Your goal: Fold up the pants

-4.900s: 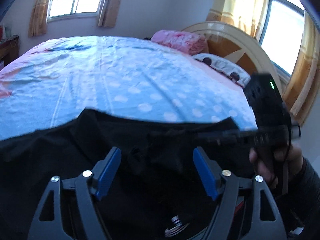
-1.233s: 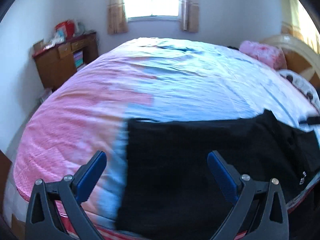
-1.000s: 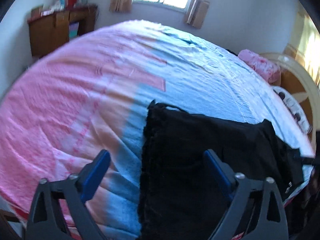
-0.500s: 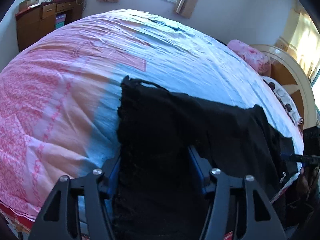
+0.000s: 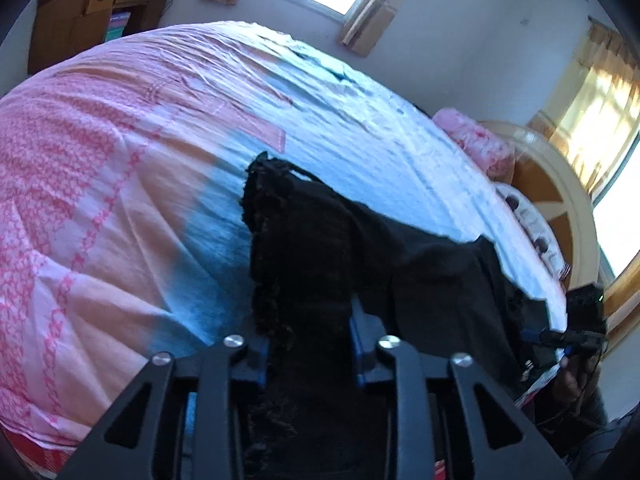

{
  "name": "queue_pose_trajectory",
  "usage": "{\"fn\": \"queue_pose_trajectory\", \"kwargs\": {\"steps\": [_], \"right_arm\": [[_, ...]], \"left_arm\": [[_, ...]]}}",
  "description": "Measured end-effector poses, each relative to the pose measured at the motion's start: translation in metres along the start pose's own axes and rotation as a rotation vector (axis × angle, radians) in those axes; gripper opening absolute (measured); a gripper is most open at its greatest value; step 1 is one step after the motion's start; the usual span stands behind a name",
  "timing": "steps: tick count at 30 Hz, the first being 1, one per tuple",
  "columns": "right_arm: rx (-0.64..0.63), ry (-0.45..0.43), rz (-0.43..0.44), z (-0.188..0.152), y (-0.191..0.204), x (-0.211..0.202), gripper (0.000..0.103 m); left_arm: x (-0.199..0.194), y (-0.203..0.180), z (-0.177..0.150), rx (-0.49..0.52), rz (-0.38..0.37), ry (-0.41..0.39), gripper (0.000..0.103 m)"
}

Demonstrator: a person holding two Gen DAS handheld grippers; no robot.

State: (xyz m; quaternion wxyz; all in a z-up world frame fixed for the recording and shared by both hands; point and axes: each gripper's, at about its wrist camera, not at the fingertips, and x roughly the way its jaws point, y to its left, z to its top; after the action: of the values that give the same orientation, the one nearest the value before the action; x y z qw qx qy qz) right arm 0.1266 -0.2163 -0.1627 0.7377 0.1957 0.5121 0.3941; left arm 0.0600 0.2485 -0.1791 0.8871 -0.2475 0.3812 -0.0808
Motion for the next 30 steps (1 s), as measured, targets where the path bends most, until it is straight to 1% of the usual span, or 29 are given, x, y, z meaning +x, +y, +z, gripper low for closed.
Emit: {"fn": "queue_pose_trajectory", "kwargs": {"steps": [2,4,5,7,8,10,12,13,17,20,23,27,30], "right_arm": [[-0.003,-0.008,-0.003,0.0,0.002,-0.002,0.053],[-0.011,-0.02,-0.007,0.0,0.004,-0.006,0.053],[-0.013,-0.028,-0.014,-0.001,0.004,-0.009,0.053],[-0.009,-0.042,-0.03,-0.002,0.002,-0.014,0.053],[-0.007,-0.051,-0.043,-0.003,0.0,-0.017,0.053],[-0.006,-0.067,-0.089,-0.004,-0.003,-0.021,0.053],[-0.013,-0.057,-0.161,-0.005,-0.007,-0.021,0.053],[-0.017,-0.05,-0.173,-0.006,-0.011,-0.019,0.053],[0.028,-0.068,-0.113,-0.004,-0.023,-0.023,0.053],[0.004,-0.114,-0.122,-0.006,-0.016,-0.04,0.053],[-0.012,-0.185,-0.153,-0.007,-0.012,-0.067,0.053],[0.081,-0.281,-0.154,-0.015,-0.029,-0.108,0.053],[0.166,-0.343,-0.16,-0.023,-0.047,-0.135,0.053]], "left_arm": [[-0.009,-0.001,0.0,-0.019,-0.044,-0.032,0.019],[-0.018,-0.01,0.0,-0.011,-0.055,-0.046,0.018],[-0.024,-0.018,0.001,0.011,-0.06,-0.057,0.018],[-0.033,-0.033,0.002,0.043,-0.041,-0.061,0.018],[-0.039,-0.04,0.003,0.051,-0.05,-0.063,0.018],[-0.047,-0.052,0.005,0.06,-0.074,-0.075,0.017],[-0.053,-0.066,0.007,0.063,-0.122,-0.084,0.017],[-0.056,-0.072,0.008,0.066,-0.138,-0.088,0.017],[-0.07,-0.101,0.012,0.078,-0.228,-0.114,0.016],[-0.073,-0.131,0.016,0.105,-0.279,-0.121,0.015],[-0.07,-0.164,0.019,0.132,-0.356,-0.117,0.015],[-0.059,-0.214,0.02,0.199,-0.434,-0.087,0.015],[-0.043,-0.255,0.019,0.242,-0.492,-0.049,0.014]]}}
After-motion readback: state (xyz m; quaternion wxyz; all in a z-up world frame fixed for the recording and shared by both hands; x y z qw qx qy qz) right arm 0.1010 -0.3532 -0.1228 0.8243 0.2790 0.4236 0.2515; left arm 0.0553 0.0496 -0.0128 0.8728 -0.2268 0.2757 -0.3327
